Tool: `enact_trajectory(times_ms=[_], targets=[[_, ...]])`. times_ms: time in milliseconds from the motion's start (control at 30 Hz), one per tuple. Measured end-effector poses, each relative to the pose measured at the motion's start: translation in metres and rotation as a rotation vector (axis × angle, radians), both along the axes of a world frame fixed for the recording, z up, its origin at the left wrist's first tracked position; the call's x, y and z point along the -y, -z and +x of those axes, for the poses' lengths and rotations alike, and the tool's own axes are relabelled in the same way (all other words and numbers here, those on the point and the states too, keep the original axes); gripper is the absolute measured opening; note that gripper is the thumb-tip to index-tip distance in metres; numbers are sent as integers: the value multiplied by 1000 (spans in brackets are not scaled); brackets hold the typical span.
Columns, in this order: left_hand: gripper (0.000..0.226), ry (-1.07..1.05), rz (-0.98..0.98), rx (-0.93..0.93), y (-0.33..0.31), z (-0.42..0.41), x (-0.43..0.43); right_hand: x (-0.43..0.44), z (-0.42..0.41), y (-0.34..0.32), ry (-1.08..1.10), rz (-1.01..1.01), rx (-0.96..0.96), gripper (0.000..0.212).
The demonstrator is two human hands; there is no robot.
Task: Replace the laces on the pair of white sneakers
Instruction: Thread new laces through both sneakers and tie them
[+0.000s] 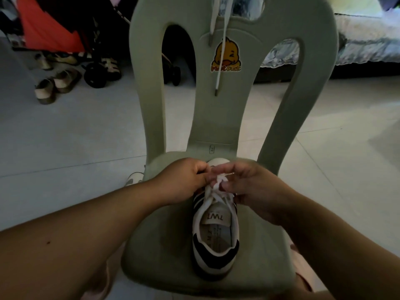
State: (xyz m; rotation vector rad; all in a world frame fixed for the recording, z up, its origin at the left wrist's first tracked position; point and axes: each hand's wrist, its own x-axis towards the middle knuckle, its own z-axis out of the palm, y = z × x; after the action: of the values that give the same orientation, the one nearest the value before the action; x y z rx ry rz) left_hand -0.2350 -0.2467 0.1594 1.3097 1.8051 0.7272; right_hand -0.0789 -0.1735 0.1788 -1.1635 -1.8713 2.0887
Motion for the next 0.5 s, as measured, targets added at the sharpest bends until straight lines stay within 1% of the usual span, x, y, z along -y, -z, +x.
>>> enact_trajectory(times_ms=[33, 100, 167, 233, 300, 400, 500], targets=[[19, 5, -16, 6, 0, 1, 0, 1, 1, 0, -10, 14, 10, 28], [21, 3, -41, 45, 1, 2, 0, 3, 0, 1, 42, 95, 51, 26], [24, -14, -61, 76, 0, 4, 0, 7, -1, 3, 110, 189, 70, 19], [25, -33, -75, 90, -1, 4, 0, 9, -2, 4, 130, 270, 69, 9], [27, -39, -76, 114, -2, 4, 0, 8, -3, 5, 174, 291, 48, 7], [25, -37, -85, 119, -4, 4, 1, 2, -2, 3, 337, 147, -75, 8], [23, -26, -83, 123, -5, 4, 1, 0, -3, -2, 408, -45, -226, 7]])
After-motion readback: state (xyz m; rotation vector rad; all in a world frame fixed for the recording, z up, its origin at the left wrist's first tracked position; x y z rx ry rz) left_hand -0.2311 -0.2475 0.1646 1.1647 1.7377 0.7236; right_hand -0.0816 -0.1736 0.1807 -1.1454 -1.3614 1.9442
